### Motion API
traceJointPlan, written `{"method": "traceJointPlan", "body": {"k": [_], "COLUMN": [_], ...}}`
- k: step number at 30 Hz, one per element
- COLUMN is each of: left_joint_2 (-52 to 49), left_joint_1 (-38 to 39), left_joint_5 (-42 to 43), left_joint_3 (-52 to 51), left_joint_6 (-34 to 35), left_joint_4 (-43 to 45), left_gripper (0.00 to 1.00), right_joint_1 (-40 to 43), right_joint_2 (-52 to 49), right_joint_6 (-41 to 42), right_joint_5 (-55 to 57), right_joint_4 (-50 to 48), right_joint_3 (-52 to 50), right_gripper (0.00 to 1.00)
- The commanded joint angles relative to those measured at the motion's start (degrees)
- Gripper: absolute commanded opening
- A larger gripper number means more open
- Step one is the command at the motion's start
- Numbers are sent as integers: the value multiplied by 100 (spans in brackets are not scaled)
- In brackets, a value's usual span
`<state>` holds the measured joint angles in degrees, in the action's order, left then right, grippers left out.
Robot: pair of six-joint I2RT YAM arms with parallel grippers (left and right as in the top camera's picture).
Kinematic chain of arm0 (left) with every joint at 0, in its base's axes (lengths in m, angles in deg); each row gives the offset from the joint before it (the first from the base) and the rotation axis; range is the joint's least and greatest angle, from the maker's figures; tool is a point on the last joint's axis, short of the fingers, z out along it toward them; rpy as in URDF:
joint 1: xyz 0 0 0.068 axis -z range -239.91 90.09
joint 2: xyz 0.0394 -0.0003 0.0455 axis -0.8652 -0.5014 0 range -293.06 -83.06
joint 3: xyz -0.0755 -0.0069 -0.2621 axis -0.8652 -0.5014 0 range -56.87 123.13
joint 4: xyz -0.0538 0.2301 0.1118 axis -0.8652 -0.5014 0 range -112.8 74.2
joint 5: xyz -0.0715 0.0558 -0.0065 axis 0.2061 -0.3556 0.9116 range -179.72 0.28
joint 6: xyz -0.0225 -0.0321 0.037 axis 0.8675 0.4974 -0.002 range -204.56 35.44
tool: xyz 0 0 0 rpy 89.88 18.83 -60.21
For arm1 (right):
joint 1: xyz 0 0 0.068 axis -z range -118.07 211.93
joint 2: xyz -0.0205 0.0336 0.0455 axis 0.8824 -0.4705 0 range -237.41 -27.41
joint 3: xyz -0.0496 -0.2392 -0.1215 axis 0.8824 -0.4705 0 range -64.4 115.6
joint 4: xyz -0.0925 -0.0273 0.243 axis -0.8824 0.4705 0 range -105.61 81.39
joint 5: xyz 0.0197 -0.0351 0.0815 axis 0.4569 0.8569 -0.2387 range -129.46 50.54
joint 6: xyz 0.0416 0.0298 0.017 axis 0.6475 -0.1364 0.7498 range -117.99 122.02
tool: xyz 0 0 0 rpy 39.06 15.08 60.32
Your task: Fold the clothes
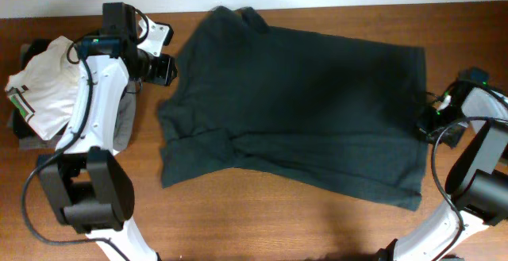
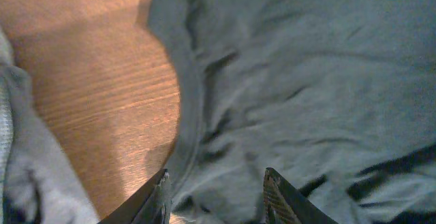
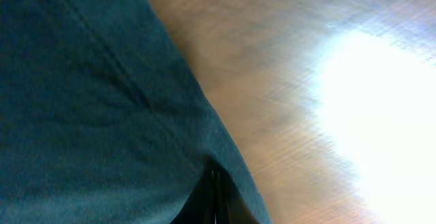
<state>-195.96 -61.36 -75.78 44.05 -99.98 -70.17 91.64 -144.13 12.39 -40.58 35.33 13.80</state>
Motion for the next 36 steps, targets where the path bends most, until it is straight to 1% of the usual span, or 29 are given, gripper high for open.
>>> {"method": "traceJointPlan", "body": {"k": [1, 2, 3, 4, 5, 6, 7, 8, 9, 11, 12, 14, 15, 16, 17, 18, 19, 20, 21, 23, 25, 26, 27, 28, 29, 32, 33, 34, 36], "left_joint_2": [-767, -1027, -1198, -1368, -1447, -1482, -1585, -1803, -1967, -2264, -2234, -2153, -2118, -2037, -1969, -1775, -1674, -1572, -1427, -1381, -1384, -1384, -1412, -1532, -1775, -2614, -2811, -3067, -3206], "left_joint_1": [2, 31, 46, 68, 66, 66, 66, 66, 55, -13, -142, -337, -337, -293, -269, -256, -256, -256, -256, -188, 116, 319, 527, 719, 883, 1115, 1115, 1093, 984], "left_joint_5": [48, 236, 330, 326, 323, 308, 181, -26, -140, -960, -1587, -1274, -1121, -1062, -1067, -1025, -1023, -999, -603, 192, 326, 326, 326, 323, 328, 323, 280, -48, -457], "left_joint_3": [26, 26, 26, 26, 26, 24, 24, 24, 24, 24, 129, 654, 850, 1180, 1351, 1650, 1757, 1825, 1836, 1834, 1832, 1812, 1781, 1764, 1764, 1764, 1764, 1764, 1762], "left_joint_6": [-96, -98, -96, -98, -98, -98, -101, -227, -247, -173, 164, 361, 361, 361, 361, 361, 361, 361, 358, 214, -227, -470, -691, -804, -804, -693, -588, -407, -348], "left_joint_4": [13, 42, 31, -129, -280, -323, -341, -337, -326, -308, -295, -584, -719, -981, -1095, -1298, -1379, -1440, -1469, -1432, -1207, -922, -546, -52, 490, 1569, 1746, 1836, 1794], "left_gripper": [44, 44, 44, 44, 41, 34, 13, 3, 1, 0, 0, 0, 0, 1, 5, 9, 14, 15, 17, 20, 21, 21, 20, 14, 8, 2, 0, 0, 0], "right_joint_1": [280, 282, 282, 284, 284, 284, 282, 280, 269, 116, -109, -551, -671, -839, -920, -949, -920, -846, -590, -28, 225, 216, 144, -22, -205, -857, -1012, -1228, -1373], "right_joint_2": [-258, -236, -225, -197, -133, -101, 17, 160, 240, 254, 251, 247, 243, 234, 221, 201, 201, 201, 199, 199, 245, 299, 352, 433, 527, 800, 809, 811, 811], "right_joint_6": [68, 68, 68, 68, 66, 63, -68, -372, -439, -439, -437, -431, -393, -391, -387, -2, 337, 623, 885, 785, -280, -710, -896, -1045, -1043, -1008, -994, -997, -997], "right_joint_5": [590, 590, 584, 507, 267, 114, -470, -1207, -1523, -1565, -1567, -1521, -1451, -1453, -1425, -879, -297, 275, 984, 533, -994, -1821, -2426, -2900, -2953, -2953, -2953, -2951, -2951], "right_joint_4": [420, 586, 841, 1123, 1351, 1440, 1657, 1814, 1963, 2291, 2277, 1805, 1484, 861, 468, 48, -103, -122, -85, 195, 791, 1139, 1539, 1985, 2184, 2365, 2391, 2433, 2385], "right_joint_3": [216, 501, 780, 1034, 1263, 1364, 1582, 1655, 1655, 1591, 1438, 1016, 813, 369, 35, -387, -599, -734, -776, -289, 780, 1318, 1843, 2326, 2483, 2511, 2511, 2511, 2511], "right_gripper": [4, 4, 14, 30, 34, 34, 34, 34, 34, 33, 33, 34, 30, 22, 19, 9, 5, 4, 4, 4, 5, 12, 17, 18, 18, 17, 17, 16, 16]}}
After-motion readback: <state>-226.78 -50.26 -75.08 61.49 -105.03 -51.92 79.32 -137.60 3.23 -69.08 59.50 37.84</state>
